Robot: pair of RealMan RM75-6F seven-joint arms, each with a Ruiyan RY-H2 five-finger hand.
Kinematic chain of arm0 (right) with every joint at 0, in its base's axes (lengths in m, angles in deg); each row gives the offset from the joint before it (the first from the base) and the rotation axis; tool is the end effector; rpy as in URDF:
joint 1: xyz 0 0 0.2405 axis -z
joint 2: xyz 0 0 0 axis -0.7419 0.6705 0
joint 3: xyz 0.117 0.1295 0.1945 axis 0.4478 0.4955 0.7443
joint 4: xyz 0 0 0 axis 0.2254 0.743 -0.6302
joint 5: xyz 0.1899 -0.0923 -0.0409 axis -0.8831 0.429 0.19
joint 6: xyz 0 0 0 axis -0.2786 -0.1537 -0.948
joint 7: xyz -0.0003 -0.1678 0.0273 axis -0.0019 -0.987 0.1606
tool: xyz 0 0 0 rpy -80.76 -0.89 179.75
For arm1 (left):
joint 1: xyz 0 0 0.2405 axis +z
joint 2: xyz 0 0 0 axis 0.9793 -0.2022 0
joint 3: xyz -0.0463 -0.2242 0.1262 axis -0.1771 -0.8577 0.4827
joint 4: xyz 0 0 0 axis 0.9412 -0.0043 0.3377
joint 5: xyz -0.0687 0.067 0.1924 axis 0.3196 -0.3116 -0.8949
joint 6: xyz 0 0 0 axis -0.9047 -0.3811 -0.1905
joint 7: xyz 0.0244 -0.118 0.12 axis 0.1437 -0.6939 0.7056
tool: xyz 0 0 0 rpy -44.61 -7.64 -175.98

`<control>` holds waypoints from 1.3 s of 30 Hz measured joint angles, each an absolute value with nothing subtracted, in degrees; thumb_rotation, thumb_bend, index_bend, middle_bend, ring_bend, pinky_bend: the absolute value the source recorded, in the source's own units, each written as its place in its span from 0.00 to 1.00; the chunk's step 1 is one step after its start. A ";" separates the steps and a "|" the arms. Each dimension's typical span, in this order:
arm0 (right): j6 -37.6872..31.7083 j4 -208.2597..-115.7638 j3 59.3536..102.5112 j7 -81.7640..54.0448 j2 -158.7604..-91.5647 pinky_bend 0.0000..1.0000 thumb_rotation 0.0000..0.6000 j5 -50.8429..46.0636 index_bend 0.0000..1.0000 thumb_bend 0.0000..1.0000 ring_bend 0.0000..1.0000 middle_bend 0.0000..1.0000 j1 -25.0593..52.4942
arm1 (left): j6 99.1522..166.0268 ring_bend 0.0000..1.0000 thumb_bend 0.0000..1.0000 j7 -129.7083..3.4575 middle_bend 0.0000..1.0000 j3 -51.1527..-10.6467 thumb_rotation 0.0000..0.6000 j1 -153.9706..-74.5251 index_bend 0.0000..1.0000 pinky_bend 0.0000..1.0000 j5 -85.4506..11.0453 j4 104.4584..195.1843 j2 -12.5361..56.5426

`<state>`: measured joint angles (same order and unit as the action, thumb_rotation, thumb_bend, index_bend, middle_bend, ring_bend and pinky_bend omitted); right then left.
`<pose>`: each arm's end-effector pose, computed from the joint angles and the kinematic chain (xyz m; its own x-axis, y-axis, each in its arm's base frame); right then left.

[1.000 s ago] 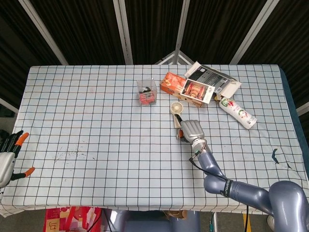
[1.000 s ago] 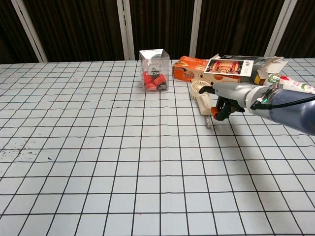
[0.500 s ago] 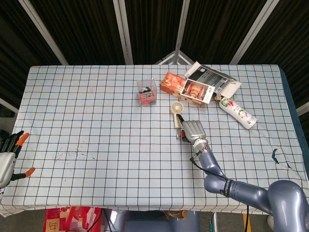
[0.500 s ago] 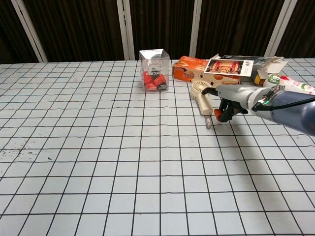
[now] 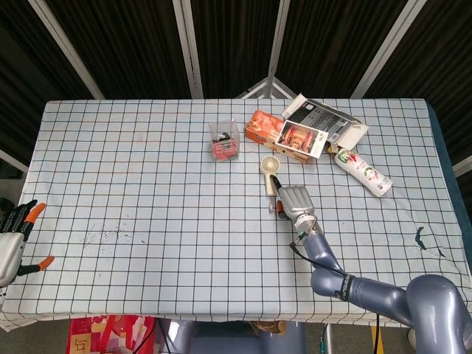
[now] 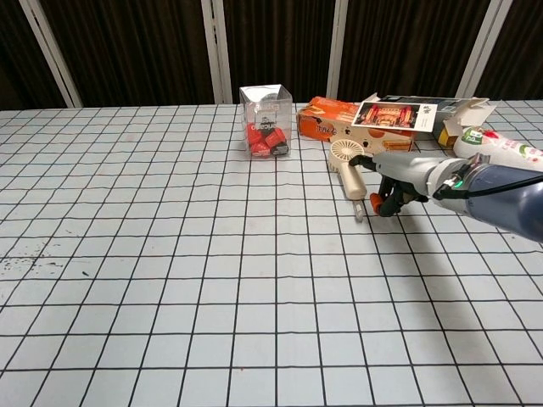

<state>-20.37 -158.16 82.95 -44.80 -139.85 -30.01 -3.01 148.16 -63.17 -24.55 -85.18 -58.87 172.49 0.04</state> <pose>-0.1694 -0.4127 -0.0794 0.3973 -0.4450 0.8026 -0.9149 -0.1243 0.3840 -0.3203 0.2137 0.1552 0.3964 0.0975 0.9129 0.9167 0.0125 -0.3993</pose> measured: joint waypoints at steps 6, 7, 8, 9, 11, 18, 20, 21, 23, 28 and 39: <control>-21.04 -157.17 82.22 -45.43 -140.38 0.86 1.00 -31.75 0.00 0.70 0.92 0.82 -3.17 | 148.05 0.00 0.05 -63.42 0.00 -24.54 1.00 -85.19 0.00 0.00 -58.77 172.58 -0.02; -21.09 -157.13 82.09 -45.53 -140.39 0.86 1.00 -31.93 0.00 0.70 0.92 0.82 -3.18 | 147.97 0.00 0.05 -63.45 0.00 -24.54 1.00 -85.22 0.00 0.00 -58.73 172.60 -0.06; -21.09 -157.13 82.05 -45.55 -140.38 0.86 1.00 -32.01 0.00 0.70 0.92 0.82 -3.18 | 147.90 0.00 0.05 -63.51 0.00 -24.53 1.00 -85.24 0.00 0.00 -58.68 172.64 -0.08; -21.07 -157.21 82.01 -45.56 -140.33 0.86 1.00 -32.15 0.00 0.70 0.92 0.82 -3.18 | 147.89 0.00 0.05 -63.54 0.00 -24.53 1.00 -85.24 0.00 0.00 -58.66 172.67 -0.09; -20.88 -157.54 82.07 -45.56 -140.14 0.86 1.00 -32.17 0.00 0.70 0.92 0.82 -3.18 | 147.79 0.00 0.05 -63.52 0.00 -24.52 1.00 -85.30 0.00 0.00 -58.64 172.69 -0.09; -18.13 -160.68 83.33 -44.78 -138.35 0.86 1.00 -30.68 0.00 0.70 0.91 0.82 -3.08 | 147.76 0.00 0.05 -63.54 0.00 -24.60 1.00 -85.41 0.00 0.00 -58.58 172.78 -0.03; -16.67 -161.93 84.08 -43.87 -137.72 0.82 1.00 -29.42 0.00 0.70 0.88 0.82 -2.84 | 147.63 0.00 0.05 -63.59 0.00 -24.55 1.00 -85.43 0.00 0.00 -58.57 172.89 -0.05; -15.45 -163.04 84.52 -43.06 -137.18 0.80 1.00 -28.20 0.00 0.70 0.87 0.81 -2.51 | 147.53 0.00 0.05 -63.61 0.00 -24.50 1.00 -85.45 0.00 0.00 -58.59 172.99 -0.08; -13.54 -165.13 84.91 -41.89 -136.11 0.73 1.00 -25.88 0.00 0.70 0.81 0.76 -1.80 | 147.42 0.00 0.05 -63.71 0.00 -24.37 1.00 -85.49 0.00 0.00 -58.75 173.18 -0.18; -7.48 -173.14 83.86 -39.46 -130.63 0.51 1.00 -17.77 0.00 0.70 0.63 0.58 2.16 | 147.85 0.00 0.05 -63.97 0.00 -24.16 1.00 -85.35 0.00 0.00 -59.38 173.22 -0.27; 11.72 -189.34 68.26 -38.24 -111.77 0.04 1.00 3.16 0.00 0.45 0.00 0.00 20.54 | 150.26 0.00 0.05 -62.96 0.00 -23.74 1.00 -84.69 0.00 0.00 -61.69 172.63 0.55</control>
